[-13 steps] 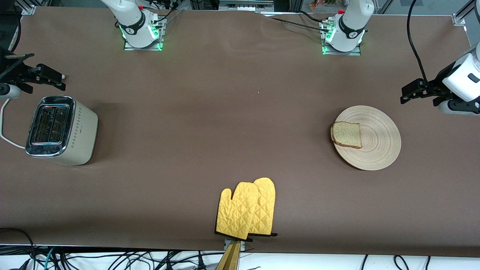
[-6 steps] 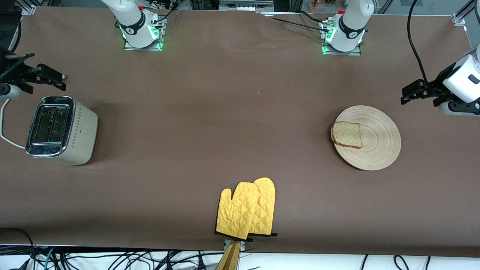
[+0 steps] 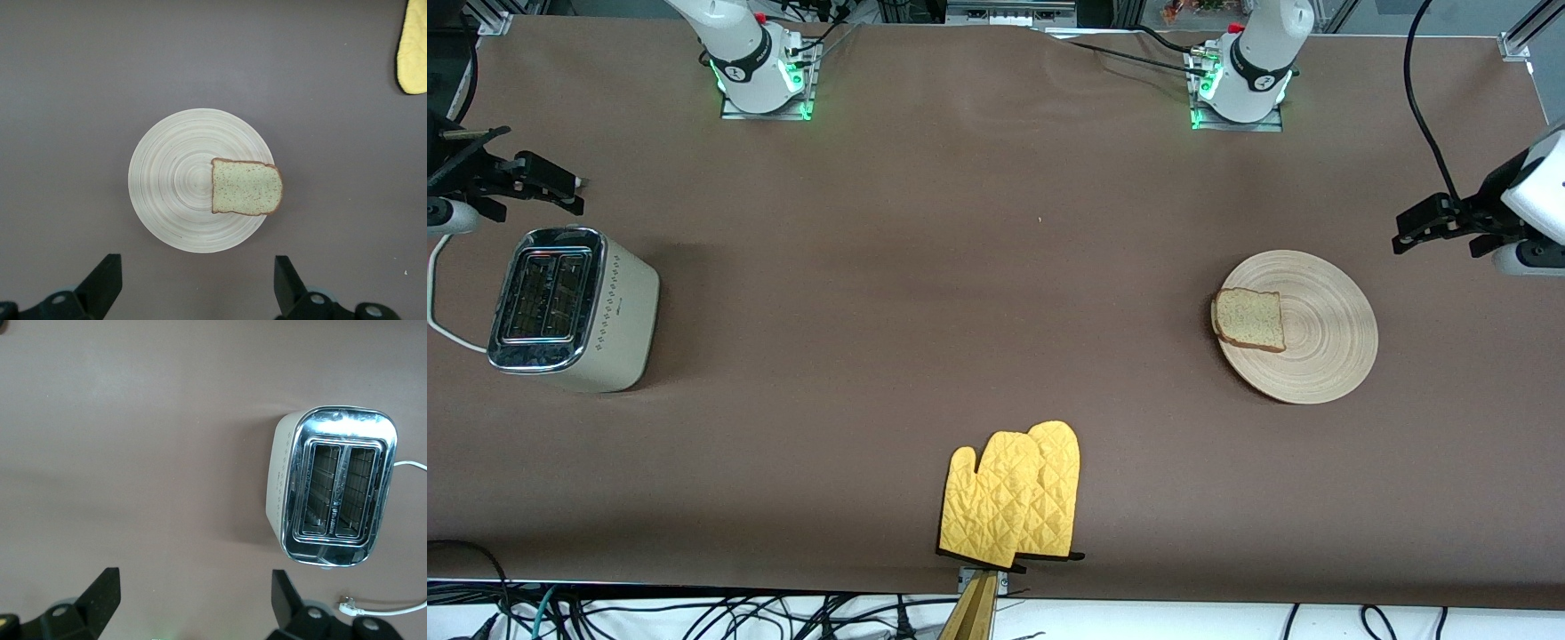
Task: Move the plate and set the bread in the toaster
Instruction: 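Lower the left gripper to the wooden plate's rim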
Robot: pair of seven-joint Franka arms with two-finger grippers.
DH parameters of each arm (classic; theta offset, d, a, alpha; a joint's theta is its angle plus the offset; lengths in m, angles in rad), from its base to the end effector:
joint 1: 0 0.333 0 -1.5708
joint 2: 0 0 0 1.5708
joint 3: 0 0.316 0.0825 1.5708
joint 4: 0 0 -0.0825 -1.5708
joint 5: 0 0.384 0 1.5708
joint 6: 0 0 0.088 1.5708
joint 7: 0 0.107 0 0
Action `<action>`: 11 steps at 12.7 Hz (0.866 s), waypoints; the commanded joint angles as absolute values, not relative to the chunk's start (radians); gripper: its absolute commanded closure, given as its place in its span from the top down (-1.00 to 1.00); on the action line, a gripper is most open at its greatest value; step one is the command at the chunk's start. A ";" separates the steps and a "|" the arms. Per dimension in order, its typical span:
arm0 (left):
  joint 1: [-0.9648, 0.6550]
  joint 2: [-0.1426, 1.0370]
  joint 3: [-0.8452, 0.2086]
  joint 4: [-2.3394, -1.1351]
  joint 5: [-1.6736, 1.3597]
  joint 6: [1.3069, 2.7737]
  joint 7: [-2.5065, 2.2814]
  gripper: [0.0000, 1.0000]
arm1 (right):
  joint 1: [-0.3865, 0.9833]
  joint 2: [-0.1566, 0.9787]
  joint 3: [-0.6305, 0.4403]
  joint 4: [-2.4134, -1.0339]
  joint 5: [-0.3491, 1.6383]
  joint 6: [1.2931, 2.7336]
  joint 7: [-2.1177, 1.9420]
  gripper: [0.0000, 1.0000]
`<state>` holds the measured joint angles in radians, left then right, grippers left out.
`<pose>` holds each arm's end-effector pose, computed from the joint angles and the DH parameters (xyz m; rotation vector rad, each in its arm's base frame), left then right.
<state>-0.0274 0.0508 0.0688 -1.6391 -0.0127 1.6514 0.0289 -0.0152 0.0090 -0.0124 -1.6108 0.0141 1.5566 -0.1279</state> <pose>0.5729 0.0216 0.5705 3.1305 0.0215 -0.0595 0.5538 -0.0137 0.5995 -3.1173 -0.1561 0.0967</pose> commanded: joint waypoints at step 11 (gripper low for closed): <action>0.481 0.550 0.046 -1.506 -0.351 1.736 0.771 1.00 | -0.014 0.014 0.000 -1.586 0.009 1.537 -0.117 1.00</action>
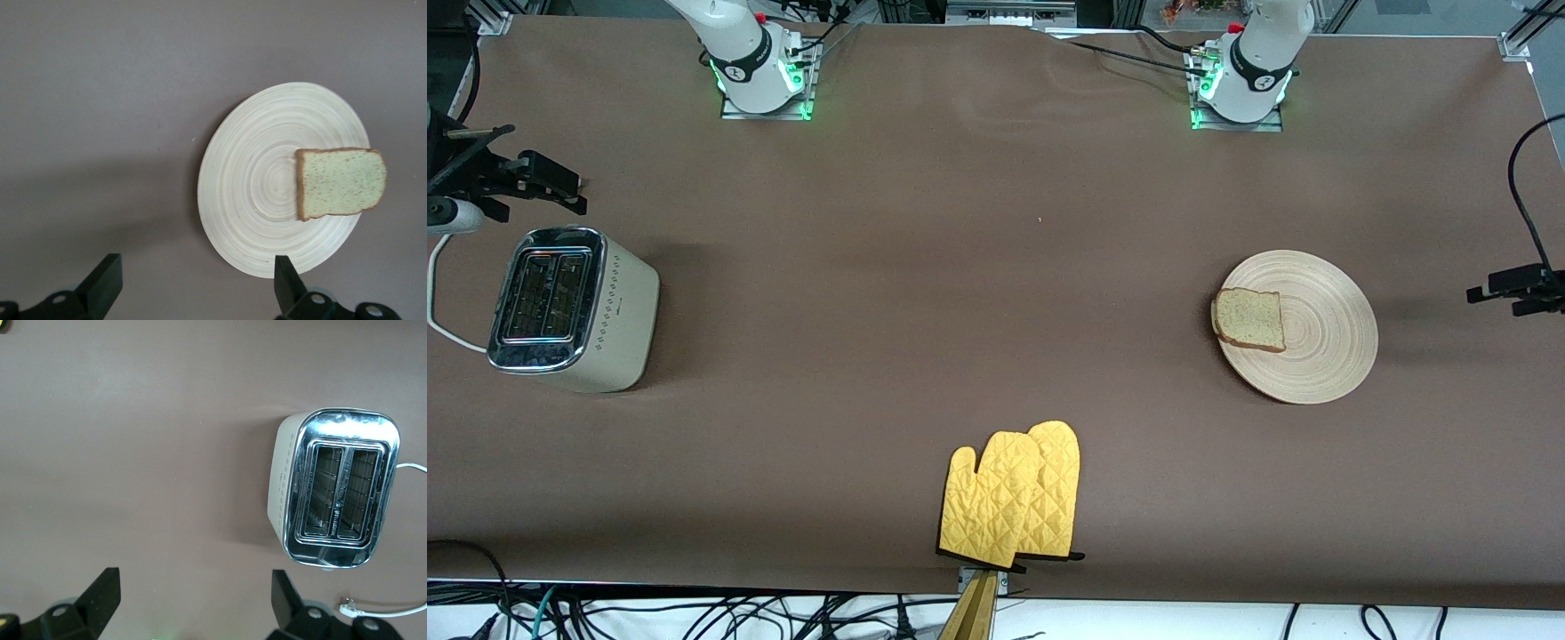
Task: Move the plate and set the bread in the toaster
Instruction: 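Lower the left gripper to the wooden plate's rim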
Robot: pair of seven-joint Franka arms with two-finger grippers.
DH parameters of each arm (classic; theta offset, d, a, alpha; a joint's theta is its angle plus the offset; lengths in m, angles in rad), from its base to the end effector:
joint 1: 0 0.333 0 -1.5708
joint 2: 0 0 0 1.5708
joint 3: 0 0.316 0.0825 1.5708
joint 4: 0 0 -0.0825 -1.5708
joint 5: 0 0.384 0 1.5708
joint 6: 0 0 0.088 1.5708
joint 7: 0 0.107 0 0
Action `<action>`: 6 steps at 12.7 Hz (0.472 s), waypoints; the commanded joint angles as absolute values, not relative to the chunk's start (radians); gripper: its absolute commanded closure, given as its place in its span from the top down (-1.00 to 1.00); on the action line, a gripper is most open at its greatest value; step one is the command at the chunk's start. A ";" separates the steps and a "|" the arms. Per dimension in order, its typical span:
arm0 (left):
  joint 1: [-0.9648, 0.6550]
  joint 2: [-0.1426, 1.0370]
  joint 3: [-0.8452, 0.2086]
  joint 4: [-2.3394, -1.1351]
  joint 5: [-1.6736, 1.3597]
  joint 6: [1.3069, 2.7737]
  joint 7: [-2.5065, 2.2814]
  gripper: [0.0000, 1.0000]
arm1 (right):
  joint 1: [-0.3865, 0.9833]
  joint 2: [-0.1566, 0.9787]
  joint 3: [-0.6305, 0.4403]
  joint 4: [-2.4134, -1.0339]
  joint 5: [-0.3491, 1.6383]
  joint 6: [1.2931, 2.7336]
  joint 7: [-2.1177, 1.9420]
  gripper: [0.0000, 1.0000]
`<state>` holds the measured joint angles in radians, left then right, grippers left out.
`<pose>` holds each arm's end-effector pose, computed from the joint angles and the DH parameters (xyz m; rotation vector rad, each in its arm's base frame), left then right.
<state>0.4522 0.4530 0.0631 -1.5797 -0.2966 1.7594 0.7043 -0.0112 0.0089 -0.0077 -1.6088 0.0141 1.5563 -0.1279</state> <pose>0.5811 0.2937 0.3602 2.7741 -0.1327 -0.1066 0.5540 -0.0089 0.6005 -3.1171 -0.1697 0.0940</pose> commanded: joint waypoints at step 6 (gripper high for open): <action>0.545 0.739 0.041 -1.506 -0.486 1.714 0.902 1.00 | -0.014 0.014 0.000 -1.586 0.009 1.536 -0.117 1.00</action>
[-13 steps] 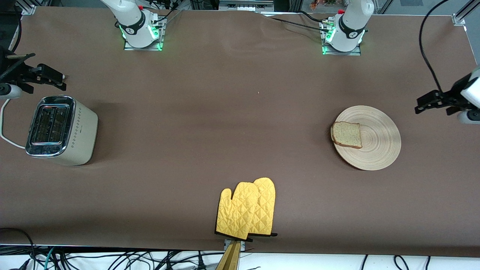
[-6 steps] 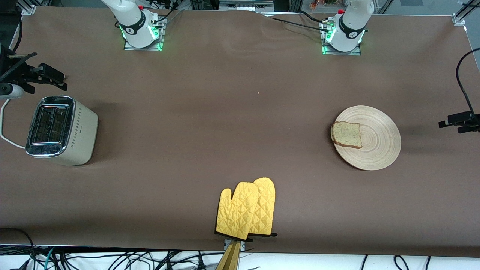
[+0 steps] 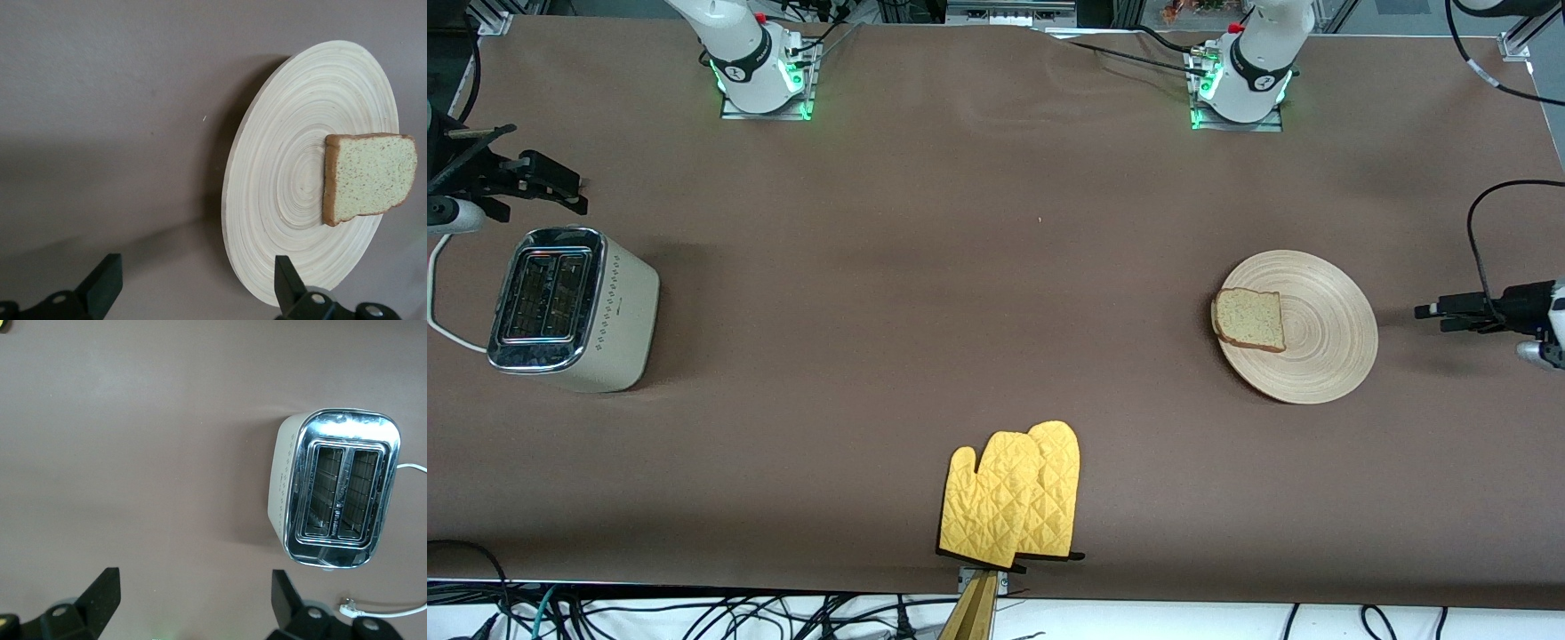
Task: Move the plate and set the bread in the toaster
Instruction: 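Lower the left gripper to the wooden plate's rim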
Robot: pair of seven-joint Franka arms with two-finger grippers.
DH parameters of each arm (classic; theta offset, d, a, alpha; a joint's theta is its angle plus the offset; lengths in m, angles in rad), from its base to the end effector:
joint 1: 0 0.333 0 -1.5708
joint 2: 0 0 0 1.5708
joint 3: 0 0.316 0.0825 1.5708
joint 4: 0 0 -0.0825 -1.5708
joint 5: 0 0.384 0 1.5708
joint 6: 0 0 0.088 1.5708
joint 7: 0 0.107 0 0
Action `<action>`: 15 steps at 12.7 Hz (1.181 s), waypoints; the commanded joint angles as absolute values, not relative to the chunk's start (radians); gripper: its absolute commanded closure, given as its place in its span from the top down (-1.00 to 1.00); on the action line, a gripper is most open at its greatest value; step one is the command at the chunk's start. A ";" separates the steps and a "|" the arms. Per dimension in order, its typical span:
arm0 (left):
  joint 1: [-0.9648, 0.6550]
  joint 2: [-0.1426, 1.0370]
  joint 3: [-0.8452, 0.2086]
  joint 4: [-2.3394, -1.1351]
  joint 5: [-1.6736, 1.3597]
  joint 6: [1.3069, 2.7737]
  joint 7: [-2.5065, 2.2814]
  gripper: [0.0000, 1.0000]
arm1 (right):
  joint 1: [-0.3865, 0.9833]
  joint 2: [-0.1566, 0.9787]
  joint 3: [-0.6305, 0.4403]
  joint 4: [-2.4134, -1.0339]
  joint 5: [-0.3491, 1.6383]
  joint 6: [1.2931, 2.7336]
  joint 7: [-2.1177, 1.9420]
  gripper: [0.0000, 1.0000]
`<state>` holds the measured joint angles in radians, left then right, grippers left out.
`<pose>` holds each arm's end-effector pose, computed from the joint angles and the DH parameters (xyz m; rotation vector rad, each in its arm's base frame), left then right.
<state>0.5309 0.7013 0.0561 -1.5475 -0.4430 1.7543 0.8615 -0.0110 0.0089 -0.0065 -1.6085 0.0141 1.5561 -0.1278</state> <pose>0.5642 0.3243 0.2145 2.5395 -0.1096 -0.1553 0.5540 -0.0082 0.6006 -3.1170 -0.1717 0.0939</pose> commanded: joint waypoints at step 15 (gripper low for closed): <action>0.561 0.893 -0.052 -1.520 -0.620 1.641 0.936 -0.31 | -0.029 0.015 -0.063 -1.585 0.014 1.493 -0.132 1.00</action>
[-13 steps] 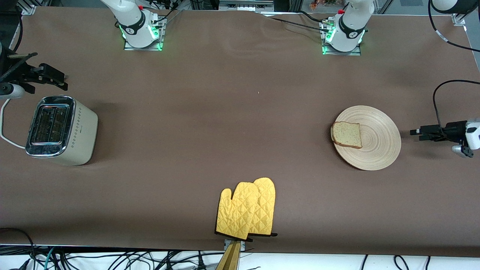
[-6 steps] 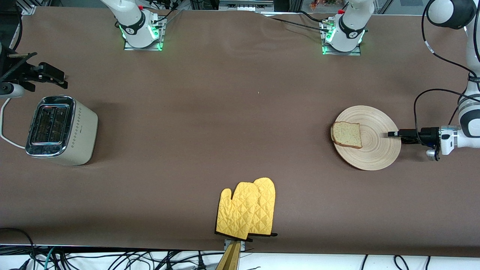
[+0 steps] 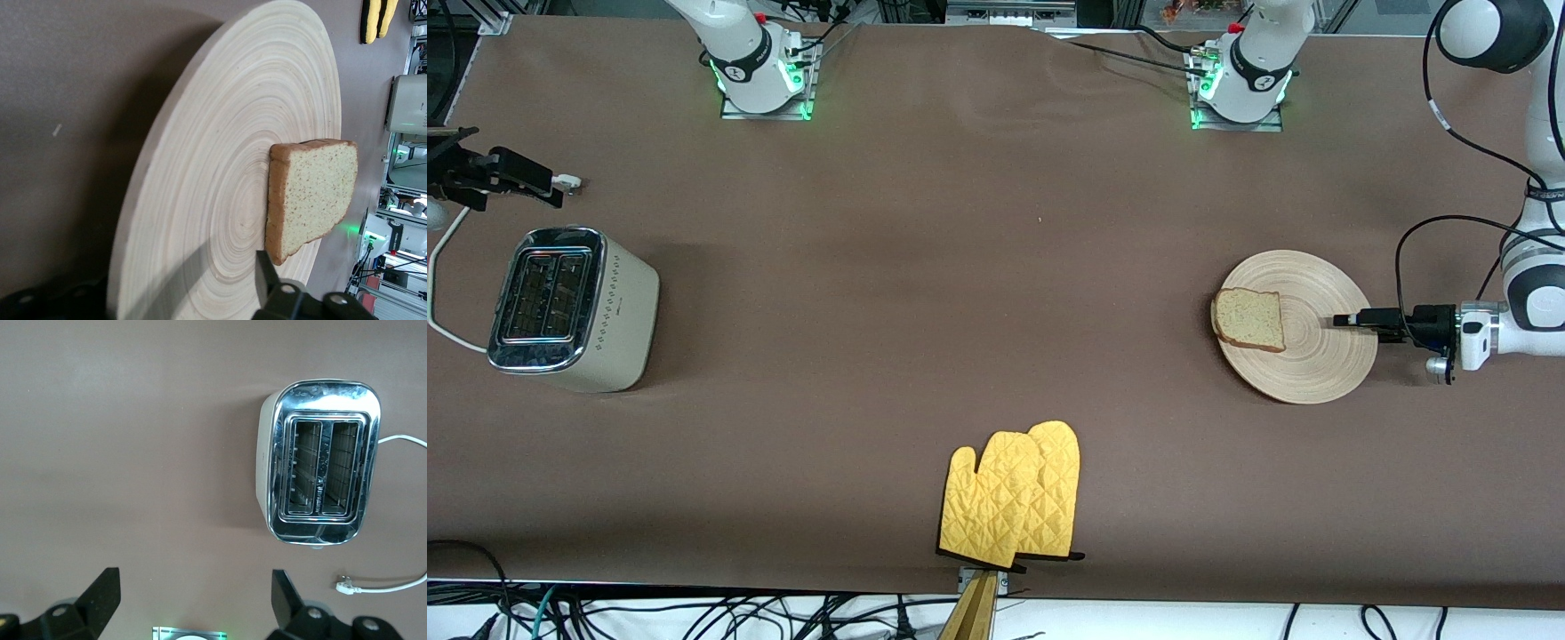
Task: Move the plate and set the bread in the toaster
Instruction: 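Push the wooden plate with the left gripper toward the toaster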
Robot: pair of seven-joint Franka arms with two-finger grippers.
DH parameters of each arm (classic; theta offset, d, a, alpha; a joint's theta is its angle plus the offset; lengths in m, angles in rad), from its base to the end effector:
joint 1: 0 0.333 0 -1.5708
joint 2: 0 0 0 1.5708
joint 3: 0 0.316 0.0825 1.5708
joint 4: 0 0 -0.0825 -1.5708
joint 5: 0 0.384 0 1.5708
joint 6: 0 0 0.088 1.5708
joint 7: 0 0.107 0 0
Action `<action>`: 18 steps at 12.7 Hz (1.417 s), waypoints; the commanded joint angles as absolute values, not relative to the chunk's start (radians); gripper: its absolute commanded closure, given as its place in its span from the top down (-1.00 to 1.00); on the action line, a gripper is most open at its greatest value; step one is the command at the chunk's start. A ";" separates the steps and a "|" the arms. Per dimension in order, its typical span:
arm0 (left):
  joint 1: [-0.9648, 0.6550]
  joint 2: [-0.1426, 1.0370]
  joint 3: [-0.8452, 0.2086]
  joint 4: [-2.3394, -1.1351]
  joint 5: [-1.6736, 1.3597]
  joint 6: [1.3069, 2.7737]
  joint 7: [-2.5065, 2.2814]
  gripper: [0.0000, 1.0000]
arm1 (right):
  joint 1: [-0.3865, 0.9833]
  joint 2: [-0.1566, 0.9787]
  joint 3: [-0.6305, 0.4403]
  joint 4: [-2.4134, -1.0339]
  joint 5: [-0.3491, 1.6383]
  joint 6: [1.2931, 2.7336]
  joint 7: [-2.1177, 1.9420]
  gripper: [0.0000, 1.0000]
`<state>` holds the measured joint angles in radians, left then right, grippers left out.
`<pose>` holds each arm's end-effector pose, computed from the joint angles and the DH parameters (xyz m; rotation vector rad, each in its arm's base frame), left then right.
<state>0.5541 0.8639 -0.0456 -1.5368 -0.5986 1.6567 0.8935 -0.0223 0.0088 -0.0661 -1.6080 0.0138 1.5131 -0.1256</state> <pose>0.5674 0.2553 0.1235 2.2189 -0.1002 -0.2059 0.5471 -0.0468 0.5975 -3.1128 -0.0580 0.1584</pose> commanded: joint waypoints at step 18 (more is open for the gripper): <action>0.560 0.890 -0.144 -1.479 -0.704 1.497 0.856 -1.00 | -0.031 0.017 -0.066 -1.588 0.025 1.488 -0.126 1.00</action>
<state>0.5586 0.8868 -0.1242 -1.5088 -0.6719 1.5431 0.9016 -0.0243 0.0092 -0.0686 -1.6080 0.0151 1.5074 -0.1254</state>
